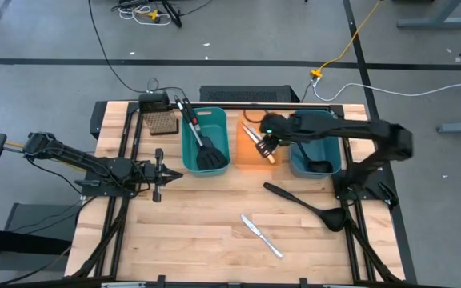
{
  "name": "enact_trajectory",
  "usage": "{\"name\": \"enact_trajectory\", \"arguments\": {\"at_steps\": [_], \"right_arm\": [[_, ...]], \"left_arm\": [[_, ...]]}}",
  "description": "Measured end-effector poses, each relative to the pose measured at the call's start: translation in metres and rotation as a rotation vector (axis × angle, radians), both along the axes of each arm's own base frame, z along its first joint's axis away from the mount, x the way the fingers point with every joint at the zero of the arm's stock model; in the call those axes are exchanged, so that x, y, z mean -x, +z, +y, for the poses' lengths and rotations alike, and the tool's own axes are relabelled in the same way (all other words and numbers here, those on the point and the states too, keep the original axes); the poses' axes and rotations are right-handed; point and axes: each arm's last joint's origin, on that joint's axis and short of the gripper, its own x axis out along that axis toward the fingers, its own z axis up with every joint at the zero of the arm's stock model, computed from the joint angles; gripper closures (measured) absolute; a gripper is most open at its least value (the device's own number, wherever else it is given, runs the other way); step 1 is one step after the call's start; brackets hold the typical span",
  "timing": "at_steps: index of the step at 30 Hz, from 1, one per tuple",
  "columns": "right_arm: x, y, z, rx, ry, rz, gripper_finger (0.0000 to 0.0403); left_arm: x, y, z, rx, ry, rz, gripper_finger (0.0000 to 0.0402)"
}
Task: Pick & Place Kitchen Items
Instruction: Put the ladle into the blue container
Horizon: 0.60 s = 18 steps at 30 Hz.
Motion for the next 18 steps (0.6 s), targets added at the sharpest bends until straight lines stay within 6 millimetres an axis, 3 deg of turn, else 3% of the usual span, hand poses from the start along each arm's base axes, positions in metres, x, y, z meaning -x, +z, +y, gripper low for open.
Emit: {"name": "enact_trajectory", "arguments": {"at_steps": [5,9,13,18], "right_arm": [[0.025,0.045,0.026,0.175,0.119,-0.111,0.0267],[0.039,0.063,0.052,0.3,0.246,-0.261,0.0339],[0.054,0.052,0.064,0.288,0.309,-0.297,0.0394],[0.067,0.019,0.073,0.264,0.325,-0.326,0.0389]], "left_arm": [[0.0,0.0,0.0,0.0,0.0,0.0,0.0388],[0.0,0.0,0.0,0.0,0.0,0.0,0.0388],[0.0,0.0,0.0,0.0,0.0,0.0,0.0388],[0.0,0.0,0.0,0.0,0.0,0.0,0.0388]]}}
